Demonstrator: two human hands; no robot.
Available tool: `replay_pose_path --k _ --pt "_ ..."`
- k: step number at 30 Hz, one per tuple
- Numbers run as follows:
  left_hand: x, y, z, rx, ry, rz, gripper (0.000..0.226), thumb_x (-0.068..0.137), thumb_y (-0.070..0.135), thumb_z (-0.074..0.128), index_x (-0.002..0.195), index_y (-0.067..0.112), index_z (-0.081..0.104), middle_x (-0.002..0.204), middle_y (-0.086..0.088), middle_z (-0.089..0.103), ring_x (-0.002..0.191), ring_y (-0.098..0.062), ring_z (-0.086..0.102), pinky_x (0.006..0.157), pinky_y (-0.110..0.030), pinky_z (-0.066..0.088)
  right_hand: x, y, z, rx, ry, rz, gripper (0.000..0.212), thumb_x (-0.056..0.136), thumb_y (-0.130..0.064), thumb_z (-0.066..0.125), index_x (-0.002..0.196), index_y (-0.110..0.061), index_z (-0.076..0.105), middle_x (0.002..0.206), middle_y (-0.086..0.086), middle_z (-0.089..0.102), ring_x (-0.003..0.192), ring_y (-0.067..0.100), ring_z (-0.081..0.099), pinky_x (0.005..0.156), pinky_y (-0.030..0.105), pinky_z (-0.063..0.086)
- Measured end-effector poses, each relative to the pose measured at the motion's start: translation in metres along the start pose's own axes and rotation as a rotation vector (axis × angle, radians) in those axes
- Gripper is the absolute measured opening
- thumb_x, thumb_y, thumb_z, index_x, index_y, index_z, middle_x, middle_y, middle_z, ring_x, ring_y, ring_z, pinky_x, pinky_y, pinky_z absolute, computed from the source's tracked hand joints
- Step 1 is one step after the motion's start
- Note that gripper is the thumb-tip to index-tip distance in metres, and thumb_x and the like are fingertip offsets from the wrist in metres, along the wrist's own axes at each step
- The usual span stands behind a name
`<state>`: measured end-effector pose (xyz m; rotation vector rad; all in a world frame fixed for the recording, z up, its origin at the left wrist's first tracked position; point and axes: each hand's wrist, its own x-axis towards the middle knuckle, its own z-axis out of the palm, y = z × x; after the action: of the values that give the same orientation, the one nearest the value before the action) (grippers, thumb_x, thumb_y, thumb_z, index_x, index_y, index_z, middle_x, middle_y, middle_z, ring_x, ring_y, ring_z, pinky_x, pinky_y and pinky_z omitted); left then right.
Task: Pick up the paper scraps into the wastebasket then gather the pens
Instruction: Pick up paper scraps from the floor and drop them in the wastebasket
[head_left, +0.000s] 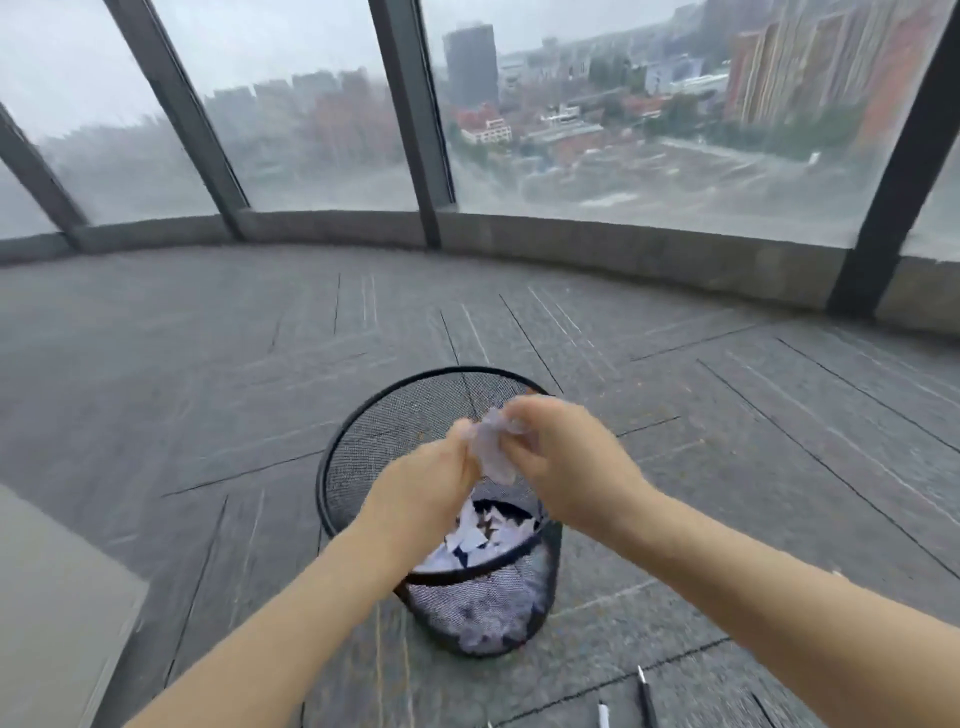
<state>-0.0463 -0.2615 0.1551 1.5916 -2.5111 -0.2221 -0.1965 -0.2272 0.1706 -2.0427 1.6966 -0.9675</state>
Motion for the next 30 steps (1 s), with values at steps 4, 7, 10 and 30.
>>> replay_pose_path --k 4,7,10,30 --pt "0.0 -0.018 0.016 0.236 -0.213 -0.12 0.033 0.096 0.043 0.037 0.114 0.016 0.04 0.123 -0.007 0.056 0.114 -0.029 0.055 0.088 -0.039 0.043 -0.004 0.015 0.036 -0.291 -0.275 0.08 0.025 0.086 -0.028 0.052 0.109 -0.018 0.057 0.115 0.001 0.053 0.102 0.027 0.058 0.091 0.037 0.042" --pt "0.001 -0.025 0.019 0.421 -0.238 -0.064 0.036 0.095 0.039 0.043 0.123 0.017 0.044 0.129 -0.003 0.055 0.12 -0.025 0.051 0.095 -0.038 0.04 -0.006 0.02 0.038 -0.379 -0.353 0.07 0.035 0.089 -0.031 0.052 0.122 -0.018 0.054 0.132 0.002 0.046 0.115 0.025 0.052 0.103 0.037 0.033" --pt "0.004 -0.029 0.013 0.302 -0.179 -0.029 0.029 0.094 0.028 0.044 0.12 0.023 0.054 0.125 0.002 0.057 0.117 -0.021 0.054 0.095 -0.037 0.043 -0.007 0.016 0.031 -0.47 -0.465 0.092 0.032 0.091 -0.032 0.047 0.118 -0.02 0.06 0.13 0.002 0.052 0.12 0.026 0.048 0.112 0.049 0.016" --pt "0.02 0.263 0.092 -0.138 -0.391 0.607 0.024 0.095 0.019 0.04 0.11 0.014 0.059 0.112 -0.008 0.063 0.096 -0.029 0.06 0.076 -0.033 0.047 -0.241 0.171 -0.244 -0.152 0.126 1.02 0.02 0.089 -0.012 0.053 0.104 -0.017 0.067 0.111 0.009 0.069 0.089 0.018 0.061 0.076 0.029 0.046"
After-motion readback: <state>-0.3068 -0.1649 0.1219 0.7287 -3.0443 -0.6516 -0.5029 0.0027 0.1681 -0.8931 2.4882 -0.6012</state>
